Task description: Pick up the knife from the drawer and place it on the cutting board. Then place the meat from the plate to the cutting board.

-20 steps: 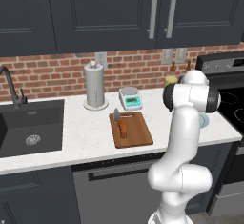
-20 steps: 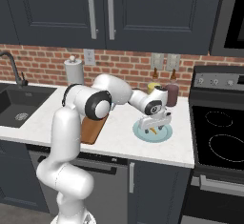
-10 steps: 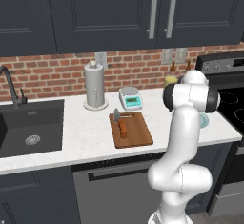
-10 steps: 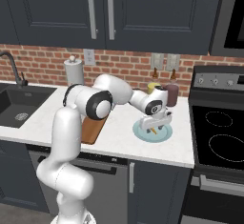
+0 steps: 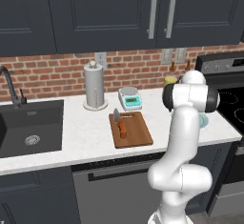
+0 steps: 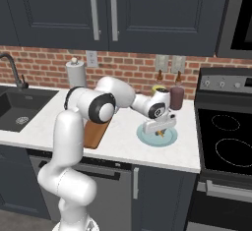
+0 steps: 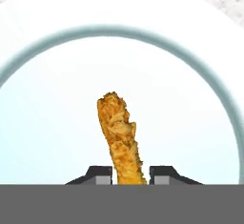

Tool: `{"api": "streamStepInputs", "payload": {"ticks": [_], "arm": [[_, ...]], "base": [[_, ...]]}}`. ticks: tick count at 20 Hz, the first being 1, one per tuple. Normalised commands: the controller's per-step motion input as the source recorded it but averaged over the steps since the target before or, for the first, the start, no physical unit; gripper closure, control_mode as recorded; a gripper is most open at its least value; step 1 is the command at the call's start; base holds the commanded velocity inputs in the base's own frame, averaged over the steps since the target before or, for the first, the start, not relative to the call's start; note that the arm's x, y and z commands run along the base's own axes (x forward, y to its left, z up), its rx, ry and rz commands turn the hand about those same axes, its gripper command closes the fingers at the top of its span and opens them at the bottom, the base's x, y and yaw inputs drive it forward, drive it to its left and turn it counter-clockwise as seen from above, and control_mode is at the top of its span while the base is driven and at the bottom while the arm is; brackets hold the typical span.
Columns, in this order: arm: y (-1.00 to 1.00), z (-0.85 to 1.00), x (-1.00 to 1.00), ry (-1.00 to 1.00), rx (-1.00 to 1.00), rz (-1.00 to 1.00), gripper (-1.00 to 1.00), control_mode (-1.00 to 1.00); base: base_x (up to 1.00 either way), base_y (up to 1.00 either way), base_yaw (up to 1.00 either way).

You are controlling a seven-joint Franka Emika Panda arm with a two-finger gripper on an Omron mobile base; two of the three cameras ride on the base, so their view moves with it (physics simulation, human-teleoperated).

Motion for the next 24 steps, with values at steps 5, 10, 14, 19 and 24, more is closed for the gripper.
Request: {"api": "streamStepInputs", "payload": {"ticks": [5,10,14,19,24], "arm": [[0.49,-0.32,-0.19,-0.02,-0.14,0.00,1.00,-1.00],[0.18,-0.03,-0.19,-0.03,-0.03,0.00,1.00,-1.00],[0.00,0.49,-0.34,-0.05,0.08,0.06,1.00,-1.00],[0.06,0.87,-0.47,-0.11,0.07,0.12,1.00,-1.00],[0.28,0.83,-0.39,-0.11,0.01,0.13,1.00,-1.00]], "base": [[0.00,0.00,0.00],[0.00,0.00,0.00],[0.00,0.00,0.00],[0.00,0.00,0.00],[0.00,0.00,0.00]]}}
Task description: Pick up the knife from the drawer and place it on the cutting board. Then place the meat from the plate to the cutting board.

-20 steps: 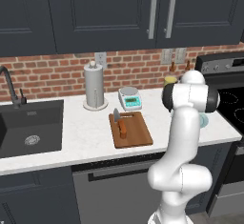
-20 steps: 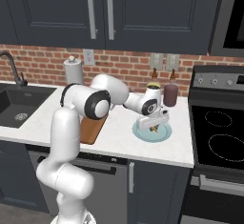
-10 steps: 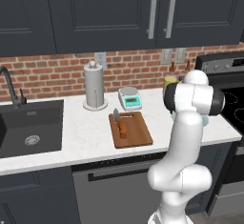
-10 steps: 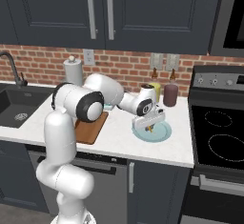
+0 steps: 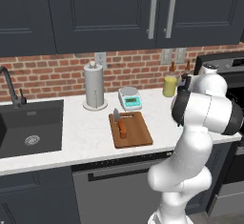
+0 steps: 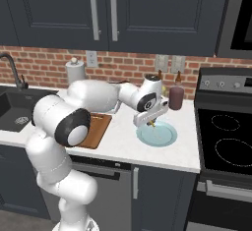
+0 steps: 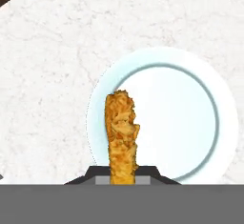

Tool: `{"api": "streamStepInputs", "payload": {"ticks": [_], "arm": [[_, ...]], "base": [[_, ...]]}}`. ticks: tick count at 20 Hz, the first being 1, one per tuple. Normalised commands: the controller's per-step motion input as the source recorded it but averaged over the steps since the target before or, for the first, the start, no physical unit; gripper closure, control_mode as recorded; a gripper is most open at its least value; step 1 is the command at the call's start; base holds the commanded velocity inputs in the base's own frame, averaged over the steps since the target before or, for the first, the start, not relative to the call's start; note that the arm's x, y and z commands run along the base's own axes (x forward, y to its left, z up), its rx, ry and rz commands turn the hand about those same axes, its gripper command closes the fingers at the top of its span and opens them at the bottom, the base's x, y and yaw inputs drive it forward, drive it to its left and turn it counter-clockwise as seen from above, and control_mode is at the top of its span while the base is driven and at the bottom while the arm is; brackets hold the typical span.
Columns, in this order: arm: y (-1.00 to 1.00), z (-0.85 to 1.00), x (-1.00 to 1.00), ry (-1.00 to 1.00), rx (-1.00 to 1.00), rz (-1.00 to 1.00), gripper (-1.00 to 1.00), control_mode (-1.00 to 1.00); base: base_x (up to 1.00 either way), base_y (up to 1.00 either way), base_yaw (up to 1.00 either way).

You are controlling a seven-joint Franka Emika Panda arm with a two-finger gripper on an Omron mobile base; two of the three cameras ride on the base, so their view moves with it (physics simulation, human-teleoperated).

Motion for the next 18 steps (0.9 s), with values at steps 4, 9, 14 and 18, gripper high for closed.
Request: {"api": "streamStepInputs", "payload": {"ticks": [4,9,14,18], "arm": [[0.91,0.16,-0.06,-0.04,0.00,0.16,1.00,-1.00],[1.00,-0.01,0.00,-0.01,-0.01,0.15,1.00,-1.00],[1.00,-0.09,0.00,-0.07,-0.01,0.01,1.00,-1.00],[1.00,0.00,0.00,-0.07,0.00,-0.04,1.00,-1.00]], "base": [[0.00,0.00,0.00],[0.00,0.00,0.00],[0.00,0.00,0.00],[0.00,0.00,0.00]]}}
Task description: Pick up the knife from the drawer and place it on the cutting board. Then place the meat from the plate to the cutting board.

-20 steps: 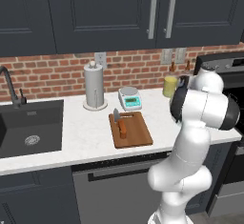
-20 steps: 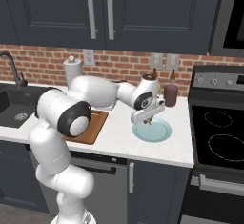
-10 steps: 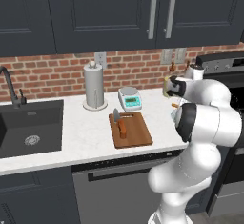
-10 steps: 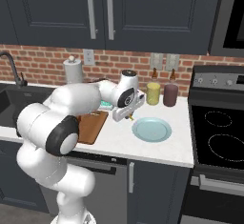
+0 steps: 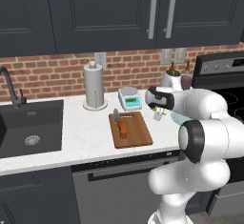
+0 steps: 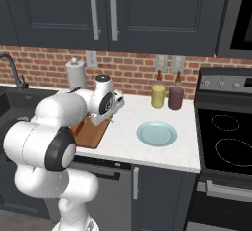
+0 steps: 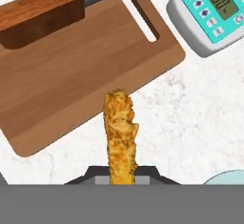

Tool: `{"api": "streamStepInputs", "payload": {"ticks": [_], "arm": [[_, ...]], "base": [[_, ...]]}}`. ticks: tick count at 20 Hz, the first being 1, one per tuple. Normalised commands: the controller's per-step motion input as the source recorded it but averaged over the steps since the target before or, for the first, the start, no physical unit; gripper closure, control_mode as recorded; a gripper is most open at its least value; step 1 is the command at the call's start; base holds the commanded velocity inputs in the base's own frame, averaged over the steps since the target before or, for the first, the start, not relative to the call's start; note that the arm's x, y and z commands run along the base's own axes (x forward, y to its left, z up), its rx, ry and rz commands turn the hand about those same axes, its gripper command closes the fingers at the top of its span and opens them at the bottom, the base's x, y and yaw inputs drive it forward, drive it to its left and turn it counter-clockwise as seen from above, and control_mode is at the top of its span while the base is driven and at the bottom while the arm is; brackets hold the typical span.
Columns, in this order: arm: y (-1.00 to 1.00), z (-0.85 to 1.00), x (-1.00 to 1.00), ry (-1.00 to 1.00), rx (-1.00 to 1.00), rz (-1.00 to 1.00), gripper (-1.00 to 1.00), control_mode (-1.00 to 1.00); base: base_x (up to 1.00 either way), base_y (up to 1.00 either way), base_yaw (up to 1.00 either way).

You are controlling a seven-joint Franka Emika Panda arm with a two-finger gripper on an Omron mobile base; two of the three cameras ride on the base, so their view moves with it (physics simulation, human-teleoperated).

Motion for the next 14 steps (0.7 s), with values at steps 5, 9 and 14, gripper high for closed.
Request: {"api": "streamStepInputs", "payload": {"ticks": [5,9,14], "arm": [[1.00,0.00,-0.02,-0.03,0.00,-0.14,1.00,-1.00],[0.96,0.00,-0.04,0.00,0.00,-0.16,1.00,-1.00],[0.59,0.00,-0.01,0.00,0.00,-0.13,1.00,-1.00]], "base": [[0.00,0.00,0.00],[0.00,0.00,0.00],[0.00,0.00,0.00]]}}
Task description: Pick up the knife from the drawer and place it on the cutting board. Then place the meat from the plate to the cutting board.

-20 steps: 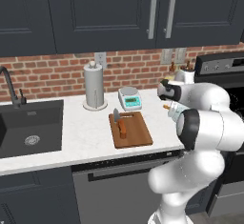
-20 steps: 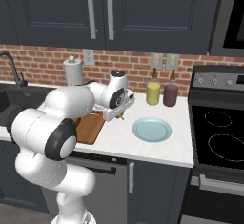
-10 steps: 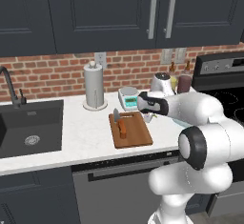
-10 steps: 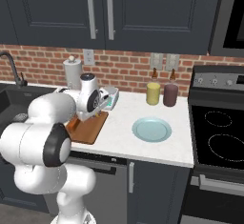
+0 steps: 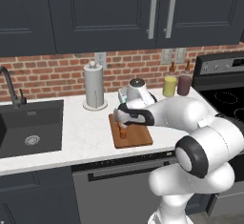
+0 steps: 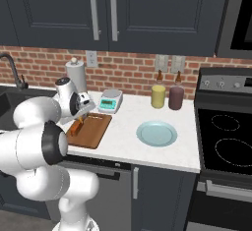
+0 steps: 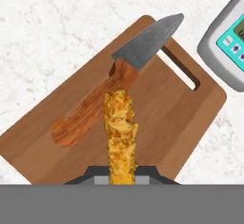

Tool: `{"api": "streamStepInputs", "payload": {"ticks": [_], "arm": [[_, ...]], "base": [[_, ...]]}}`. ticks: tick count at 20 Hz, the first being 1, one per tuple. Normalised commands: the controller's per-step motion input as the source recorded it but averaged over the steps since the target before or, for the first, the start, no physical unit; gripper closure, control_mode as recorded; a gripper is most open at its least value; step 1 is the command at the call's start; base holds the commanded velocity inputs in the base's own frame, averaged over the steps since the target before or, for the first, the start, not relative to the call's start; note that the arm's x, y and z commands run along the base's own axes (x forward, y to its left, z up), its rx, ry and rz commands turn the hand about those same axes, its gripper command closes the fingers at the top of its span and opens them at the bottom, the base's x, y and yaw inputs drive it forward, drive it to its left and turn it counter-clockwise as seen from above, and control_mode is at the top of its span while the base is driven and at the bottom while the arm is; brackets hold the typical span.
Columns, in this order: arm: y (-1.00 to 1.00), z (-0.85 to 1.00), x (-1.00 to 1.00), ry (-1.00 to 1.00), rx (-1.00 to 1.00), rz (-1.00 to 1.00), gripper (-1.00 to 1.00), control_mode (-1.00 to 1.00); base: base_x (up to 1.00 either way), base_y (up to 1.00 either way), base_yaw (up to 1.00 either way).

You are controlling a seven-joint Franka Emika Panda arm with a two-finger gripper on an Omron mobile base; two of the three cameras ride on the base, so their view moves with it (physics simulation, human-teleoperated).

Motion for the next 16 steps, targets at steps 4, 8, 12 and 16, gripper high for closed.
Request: {"api": "streamStepInputs", "payload": {"ticks": [4,8,12,16], "arm": [[0.02,0.00,-0.01,0.00,0.00,-0.06,1.00,-1.00],[-0.42,0.00,-0.30,0.00,0.11,-0.01,1.00,-1.00],[-0.51,0.00,-0.38,0.00,0.14,0.00,1.00,-1.00],[-0.16,-0.04,-0.14,0.00,0.10,0.00,1.00,-1.00]], "base": [[0.00,0.00,0.00],[0.00,0.00,0.00],[0.00,0.00,0.00],[0.00,0.00,0.00]]}}
